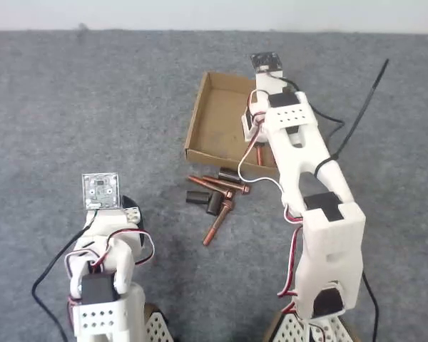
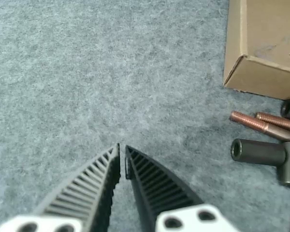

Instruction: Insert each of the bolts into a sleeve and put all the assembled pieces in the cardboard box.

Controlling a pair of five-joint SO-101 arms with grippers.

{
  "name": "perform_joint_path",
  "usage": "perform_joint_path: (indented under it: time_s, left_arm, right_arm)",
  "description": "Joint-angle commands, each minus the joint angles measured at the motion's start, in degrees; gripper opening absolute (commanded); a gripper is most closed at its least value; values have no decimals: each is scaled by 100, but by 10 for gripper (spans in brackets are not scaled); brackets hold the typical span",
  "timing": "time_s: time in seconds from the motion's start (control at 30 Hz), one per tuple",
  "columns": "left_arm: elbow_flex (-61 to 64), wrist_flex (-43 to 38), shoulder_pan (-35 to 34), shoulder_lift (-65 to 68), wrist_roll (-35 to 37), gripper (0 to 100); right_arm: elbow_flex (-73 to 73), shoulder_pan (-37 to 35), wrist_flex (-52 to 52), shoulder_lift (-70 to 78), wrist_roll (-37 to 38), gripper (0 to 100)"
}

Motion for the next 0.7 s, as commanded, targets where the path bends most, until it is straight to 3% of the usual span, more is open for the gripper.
perform_joint_path:
  time_s: [0.0,0.23,0.33,0.47,0.67]
  left_arm:
    - [-40,35,-26,-105,-35,17]
    - [-40,97,-26,-105,-44,17]
    - [-40,97,-26,-105,-44,17]
    - [-40,97,-26,-105,-44,17]
    - [-40,97,-26,-105,-44,17]
  right_arm:
    - [-563,-31,207,-242,-53,9]
    - [-914,-84,971,-242,-53,178]
    - [-914,-84,1024,-295,-53,133]
    - [-914,-57,1077,-541,-53,1]
    - [-914,-66,1886,-1323,-62,8]
